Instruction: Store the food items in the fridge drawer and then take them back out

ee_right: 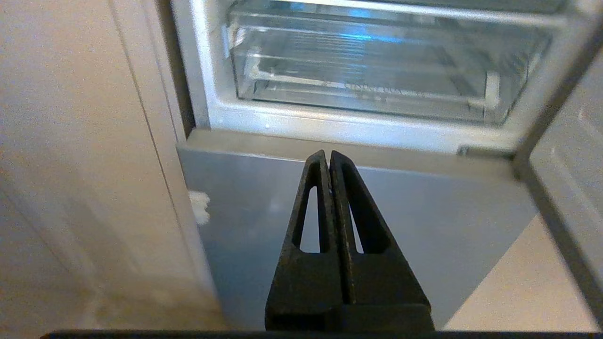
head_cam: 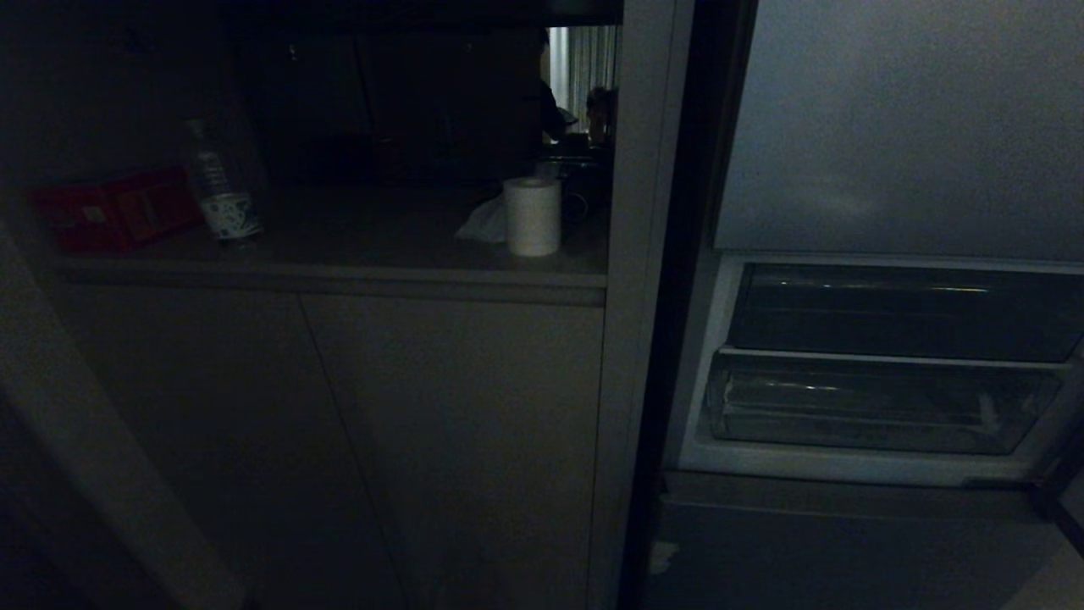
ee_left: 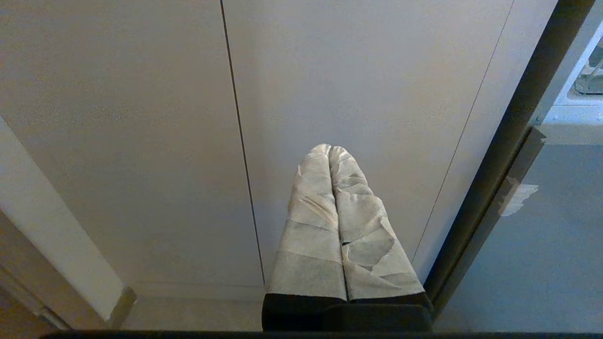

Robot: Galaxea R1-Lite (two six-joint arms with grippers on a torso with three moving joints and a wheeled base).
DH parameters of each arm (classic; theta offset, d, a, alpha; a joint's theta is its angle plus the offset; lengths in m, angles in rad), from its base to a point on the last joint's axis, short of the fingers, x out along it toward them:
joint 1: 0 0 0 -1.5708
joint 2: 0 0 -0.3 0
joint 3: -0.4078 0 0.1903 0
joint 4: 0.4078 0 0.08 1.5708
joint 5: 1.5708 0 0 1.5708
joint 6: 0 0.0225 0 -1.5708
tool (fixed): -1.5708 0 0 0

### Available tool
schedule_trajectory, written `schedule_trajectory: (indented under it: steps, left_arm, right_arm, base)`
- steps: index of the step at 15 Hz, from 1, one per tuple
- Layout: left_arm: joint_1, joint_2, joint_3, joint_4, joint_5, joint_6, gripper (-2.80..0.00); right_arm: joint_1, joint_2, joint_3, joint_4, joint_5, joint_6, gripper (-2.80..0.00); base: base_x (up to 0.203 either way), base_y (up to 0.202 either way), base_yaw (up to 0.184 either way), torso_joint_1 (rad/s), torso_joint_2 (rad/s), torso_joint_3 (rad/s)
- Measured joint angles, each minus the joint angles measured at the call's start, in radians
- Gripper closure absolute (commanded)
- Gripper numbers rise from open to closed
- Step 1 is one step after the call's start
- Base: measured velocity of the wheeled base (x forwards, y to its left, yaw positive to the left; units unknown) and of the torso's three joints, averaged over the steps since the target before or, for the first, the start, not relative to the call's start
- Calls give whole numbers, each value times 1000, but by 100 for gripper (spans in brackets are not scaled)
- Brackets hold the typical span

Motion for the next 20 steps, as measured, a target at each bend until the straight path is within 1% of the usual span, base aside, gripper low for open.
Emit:
schedule_trajectory:
  steps: [2, 5, 8, 11, 13, 15, 18, 20]
  left_arm:
    - [0, 0, 0, 0, 0, 0, 0]
    - [0, 0, 0, 0, 0, 0, 0]
    - [0, 0, 0, 0, 0, 0, 0]
    - [0, 0, 0, 0, 0, 0, 0]
    - [0, 0, 0, 0, 0, 0, 0]
    - [0, 0, 0, 0, 0, 0, 0]
    - [0, 0, 0, 0, 0, 0, 0]
    - [0, 0, 0, 0, 0, 0, 0]
  right_arm:
    - [0, 6, -17, 19, 19, -69, 0]
    - [0, 113, -102, 32, 65, -74, 0]
    - [0, 326, -187, 29, 125, -74, 0]
    - [1, 623, -256, -24, 215, -68, 0]
    - [2, 860, -293, -115, 265, -64, 0]
    - [9, 1099, -321, -239, 294, -58, 0]
    - [27, 1429, -346, -486, 313, -49, 0]
    - [48, 1611, -358, -686, 303, -26, 0]
  base:
    - [0, 0, 0, 0, 0, 0]
    - [0, 0, 0, 0, 0, 0]
    - [0, 0, 0, 0, 0, 0]
    - [0, 0, 0, 0, 0, 0]
    - [0, 0, 0, 0, 0, 0]
    - [0, 0, 0, 0, 0, 0]
    - [0, 0, 0, 0, 0, 0]
    - [0, 0, 0, 0, 0, 0]
